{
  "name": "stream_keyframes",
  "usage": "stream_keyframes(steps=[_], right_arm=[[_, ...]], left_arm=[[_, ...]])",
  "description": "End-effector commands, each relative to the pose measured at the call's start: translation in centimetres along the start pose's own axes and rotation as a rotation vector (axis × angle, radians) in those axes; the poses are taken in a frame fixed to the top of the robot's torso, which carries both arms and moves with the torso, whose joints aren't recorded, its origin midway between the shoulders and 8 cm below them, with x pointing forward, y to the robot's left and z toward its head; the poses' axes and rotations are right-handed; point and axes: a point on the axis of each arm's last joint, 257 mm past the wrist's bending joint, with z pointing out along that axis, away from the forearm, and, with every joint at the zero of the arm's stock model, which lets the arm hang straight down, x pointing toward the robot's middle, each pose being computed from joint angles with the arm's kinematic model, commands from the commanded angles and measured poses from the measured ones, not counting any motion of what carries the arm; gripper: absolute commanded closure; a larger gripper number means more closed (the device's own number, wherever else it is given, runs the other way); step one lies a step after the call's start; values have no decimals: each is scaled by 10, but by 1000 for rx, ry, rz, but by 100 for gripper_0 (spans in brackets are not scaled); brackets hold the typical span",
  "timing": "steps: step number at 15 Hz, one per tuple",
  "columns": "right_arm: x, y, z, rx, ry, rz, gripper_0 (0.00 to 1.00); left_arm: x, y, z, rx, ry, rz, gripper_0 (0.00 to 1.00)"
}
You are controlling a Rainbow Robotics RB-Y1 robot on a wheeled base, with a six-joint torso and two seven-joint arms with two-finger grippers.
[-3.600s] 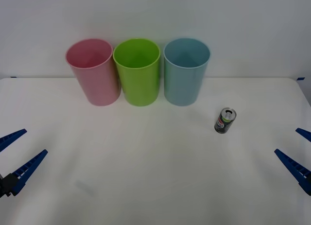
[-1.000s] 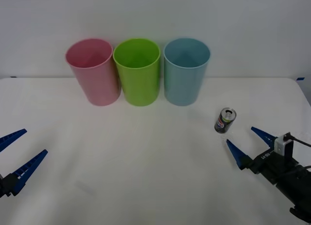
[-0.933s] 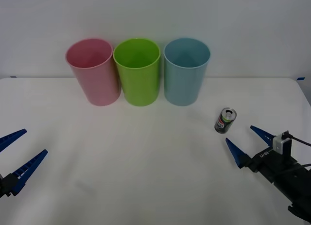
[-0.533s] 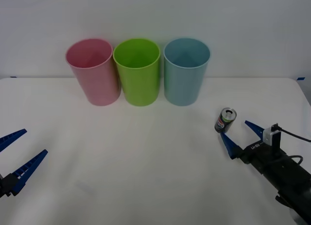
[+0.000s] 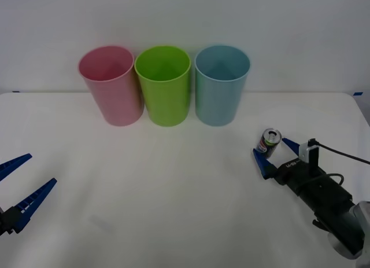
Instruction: Grasp the object on the table and drop it into the matching bin: aluminum can to the light blue bin, PET bottle to the pink bin.
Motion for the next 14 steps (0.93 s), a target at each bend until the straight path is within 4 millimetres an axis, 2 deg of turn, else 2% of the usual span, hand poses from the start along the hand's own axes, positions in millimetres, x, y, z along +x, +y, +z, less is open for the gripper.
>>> stream_keyframes(steps=[1, 5, 12, 13, 14], right_arm=[[-2, 1, 10, 9, 1, -8, 0], [-5, 3, 21, 31, 3, -23, 0], [-3, 6, 23, 27, 8, -28, 0], [-3, 7, 24, 25, 8, -27, 63], [-3, 8, 24, 26, 6, -23, 98]], left_arm=[[0, 0, 0, 0, 0, 0, 0], [0, 0, 0, 0, 0, 0, 0], [0, 0, 0, 0, 0, 0, 0], [0, 0, 0, 0, 0, 0, 0], [0, 0, 0, 0, 0, 0, 0]])
